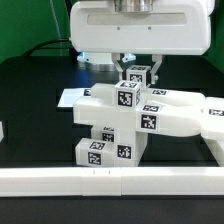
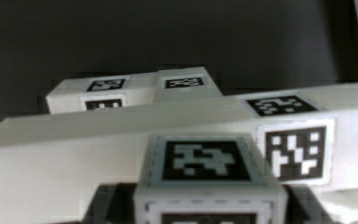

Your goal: Assemble chair

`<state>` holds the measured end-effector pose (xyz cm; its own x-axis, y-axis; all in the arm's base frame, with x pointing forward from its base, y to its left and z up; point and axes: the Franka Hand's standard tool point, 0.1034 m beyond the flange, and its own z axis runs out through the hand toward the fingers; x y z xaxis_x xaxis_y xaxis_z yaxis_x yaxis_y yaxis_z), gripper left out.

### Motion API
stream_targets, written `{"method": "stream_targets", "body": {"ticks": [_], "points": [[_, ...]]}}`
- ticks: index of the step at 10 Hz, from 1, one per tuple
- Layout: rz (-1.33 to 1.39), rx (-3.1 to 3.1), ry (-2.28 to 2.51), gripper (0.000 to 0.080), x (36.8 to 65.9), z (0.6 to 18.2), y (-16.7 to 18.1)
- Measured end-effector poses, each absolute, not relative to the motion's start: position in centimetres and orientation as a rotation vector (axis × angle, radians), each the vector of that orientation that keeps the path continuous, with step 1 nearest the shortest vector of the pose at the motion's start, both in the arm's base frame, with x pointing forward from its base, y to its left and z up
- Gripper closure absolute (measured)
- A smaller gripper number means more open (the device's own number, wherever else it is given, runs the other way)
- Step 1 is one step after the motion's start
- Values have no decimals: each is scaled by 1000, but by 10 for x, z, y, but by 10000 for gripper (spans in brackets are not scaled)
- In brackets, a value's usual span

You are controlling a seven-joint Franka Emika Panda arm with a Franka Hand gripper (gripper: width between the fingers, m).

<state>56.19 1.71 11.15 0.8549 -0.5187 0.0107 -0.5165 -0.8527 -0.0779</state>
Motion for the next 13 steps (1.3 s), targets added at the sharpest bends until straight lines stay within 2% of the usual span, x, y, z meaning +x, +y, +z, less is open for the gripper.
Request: {"method": "stream_targets", "body": {"ticks": [5, 13], "points": [[-33, -2673, 1412, 528, 563, 112, 16], [24, -2115, 2100, 528, 563, 111, 20]]}}
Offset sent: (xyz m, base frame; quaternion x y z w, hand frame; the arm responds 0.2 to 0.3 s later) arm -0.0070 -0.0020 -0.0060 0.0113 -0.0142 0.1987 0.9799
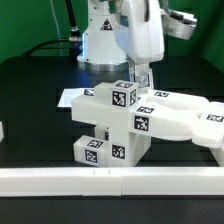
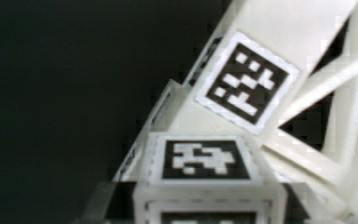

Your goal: Assemble chair

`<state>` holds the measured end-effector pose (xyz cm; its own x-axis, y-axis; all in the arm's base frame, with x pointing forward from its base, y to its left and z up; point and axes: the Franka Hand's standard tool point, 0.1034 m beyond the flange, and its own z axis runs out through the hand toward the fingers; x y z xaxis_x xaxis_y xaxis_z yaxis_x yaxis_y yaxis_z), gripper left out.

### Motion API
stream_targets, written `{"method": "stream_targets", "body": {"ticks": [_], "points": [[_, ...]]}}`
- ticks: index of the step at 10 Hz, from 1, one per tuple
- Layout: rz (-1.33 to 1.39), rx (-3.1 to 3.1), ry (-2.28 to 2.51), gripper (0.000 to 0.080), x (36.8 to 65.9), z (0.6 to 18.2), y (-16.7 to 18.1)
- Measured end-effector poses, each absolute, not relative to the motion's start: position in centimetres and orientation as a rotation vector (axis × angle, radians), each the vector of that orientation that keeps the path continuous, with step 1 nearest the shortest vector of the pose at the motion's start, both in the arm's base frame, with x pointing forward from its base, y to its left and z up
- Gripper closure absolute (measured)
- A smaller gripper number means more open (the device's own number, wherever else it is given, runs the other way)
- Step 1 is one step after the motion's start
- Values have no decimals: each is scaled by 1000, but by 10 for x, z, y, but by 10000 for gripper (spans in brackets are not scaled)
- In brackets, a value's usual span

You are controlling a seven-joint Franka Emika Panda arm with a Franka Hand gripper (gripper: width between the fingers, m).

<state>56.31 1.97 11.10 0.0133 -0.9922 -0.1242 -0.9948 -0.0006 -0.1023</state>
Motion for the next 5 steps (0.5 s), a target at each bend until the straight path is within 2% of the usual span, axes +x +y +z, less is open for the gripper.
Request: {"method": "stream_targets", "body": {"ticks": [5], "points": [[93, -1654, 2442, 528, 564, 111, 23]]}}
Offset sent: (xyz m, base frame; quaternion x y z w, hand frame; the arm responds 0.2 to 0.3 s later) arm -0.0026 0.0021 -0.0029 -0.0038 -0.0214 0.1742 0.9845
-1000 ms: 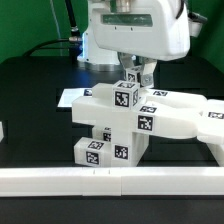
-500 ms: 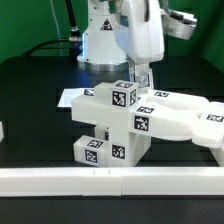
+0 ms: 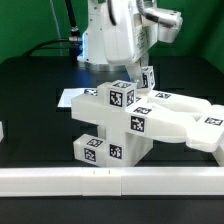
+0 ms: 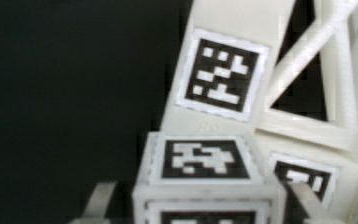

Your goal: Assemble chair

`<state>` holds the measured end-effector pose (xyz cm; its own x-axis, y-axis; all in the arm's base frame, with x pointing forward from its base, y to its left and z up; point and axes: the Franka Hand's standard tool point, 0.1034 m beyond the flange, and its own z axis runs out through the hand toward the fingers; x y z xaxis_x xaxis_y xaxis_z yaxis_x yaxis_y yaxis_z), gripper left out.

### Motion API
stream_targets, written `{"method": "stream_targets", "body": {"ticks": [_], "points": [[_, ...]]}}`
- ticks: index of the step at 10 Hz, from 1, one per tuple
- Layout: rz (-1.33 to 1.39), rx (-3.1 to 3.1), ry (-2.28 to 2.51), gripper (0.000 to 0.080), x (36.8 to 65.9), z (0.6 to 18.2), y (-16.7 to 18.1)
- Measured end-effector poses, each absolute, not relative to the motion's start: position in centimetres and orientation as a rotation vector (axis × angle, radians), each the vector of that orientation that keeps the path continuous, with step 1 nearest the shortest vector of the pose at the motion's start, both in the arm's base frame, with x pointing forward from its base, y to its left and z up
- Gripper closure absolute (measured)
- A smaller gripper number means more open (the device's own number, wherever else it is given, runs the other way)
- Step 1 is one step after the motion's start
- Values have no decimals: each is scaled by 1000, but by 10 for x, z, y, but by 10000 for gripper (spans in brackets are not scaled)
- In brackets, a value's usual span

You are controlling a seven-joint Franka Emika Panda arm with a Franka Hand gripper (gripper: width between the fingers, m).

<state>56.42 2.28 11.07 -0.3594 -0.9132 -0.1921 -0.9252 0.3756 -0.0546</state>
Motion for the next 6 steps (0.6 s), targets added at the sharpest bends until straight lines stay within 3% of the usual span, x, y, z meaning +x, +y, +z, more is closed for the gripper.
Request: {"method": "stream_targets", "body": {"ticks": [2, 3, 4, 5, 6], "points": [[97, -1623, 2464, 528, 564, 111, 24], [92, -1675, 2428, 434, 564, 110, 24], [86, -1708, 2402, 434, 565, 111, 24], [79, -1761, 2363, 239, 565, 111, 24], [70, -1838, 2302, 174, 565, 111, 24]]}}
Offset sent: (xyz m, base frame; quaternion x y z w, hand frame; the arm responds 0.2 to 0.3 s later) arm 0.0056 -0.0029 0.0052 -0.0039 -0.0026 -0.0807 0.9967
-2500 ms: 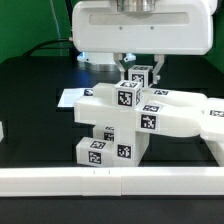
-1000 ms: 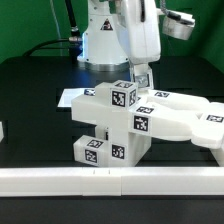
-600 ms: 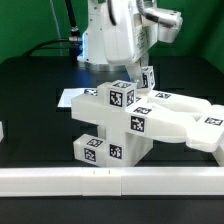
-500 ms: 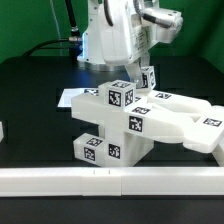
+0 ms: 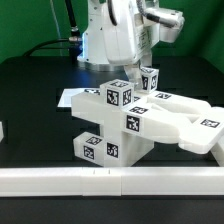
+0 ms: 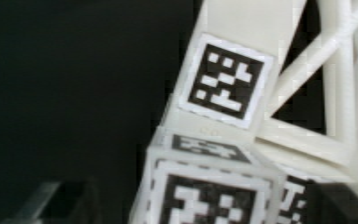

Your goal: Assemble chair

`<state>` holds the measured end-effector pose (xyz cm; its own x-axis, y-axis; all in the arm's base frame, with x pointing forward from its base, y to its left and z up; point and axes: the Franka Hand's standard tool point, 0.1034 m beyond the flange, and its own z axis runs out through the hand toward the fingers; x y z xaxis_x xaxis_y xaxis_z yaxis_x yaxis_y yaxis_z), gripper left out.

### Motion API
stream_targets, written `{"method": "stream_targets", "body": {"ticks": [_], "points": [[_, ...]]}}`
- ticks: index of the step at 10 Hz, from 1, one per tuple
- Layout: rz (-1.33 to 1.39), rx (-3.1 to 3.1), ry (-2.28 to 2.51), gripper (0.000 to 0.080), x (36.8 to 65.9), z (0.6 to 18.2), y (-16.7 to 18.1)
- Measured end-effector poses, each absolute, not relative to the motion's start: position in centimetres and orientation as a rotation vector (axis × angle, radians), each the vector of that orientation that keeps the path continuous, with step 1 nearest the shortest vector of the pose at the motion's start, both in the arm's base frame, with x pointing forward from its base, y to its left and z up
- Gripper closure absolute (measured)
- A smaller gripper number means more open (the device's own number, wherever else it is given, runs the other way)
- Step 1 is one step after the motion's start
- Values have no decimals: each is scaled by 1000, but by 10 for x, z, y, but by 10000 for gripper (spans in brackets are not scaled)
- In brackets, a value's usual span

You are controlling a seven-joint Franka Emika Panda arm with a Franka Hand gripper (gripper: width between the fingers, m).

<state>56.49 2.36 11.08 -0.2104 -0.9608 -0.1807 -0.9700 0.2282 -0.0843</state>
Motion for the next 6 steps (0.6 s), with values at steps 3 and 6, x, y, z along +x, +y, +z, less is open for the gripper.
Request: {"method": "stream_targets", "body": {"ticks": [3, 6], "points": [[41, -2055, 2107, 151, 565, 111, 23], [48, -2472, 1707, 151, 565, 113, 21]]}}
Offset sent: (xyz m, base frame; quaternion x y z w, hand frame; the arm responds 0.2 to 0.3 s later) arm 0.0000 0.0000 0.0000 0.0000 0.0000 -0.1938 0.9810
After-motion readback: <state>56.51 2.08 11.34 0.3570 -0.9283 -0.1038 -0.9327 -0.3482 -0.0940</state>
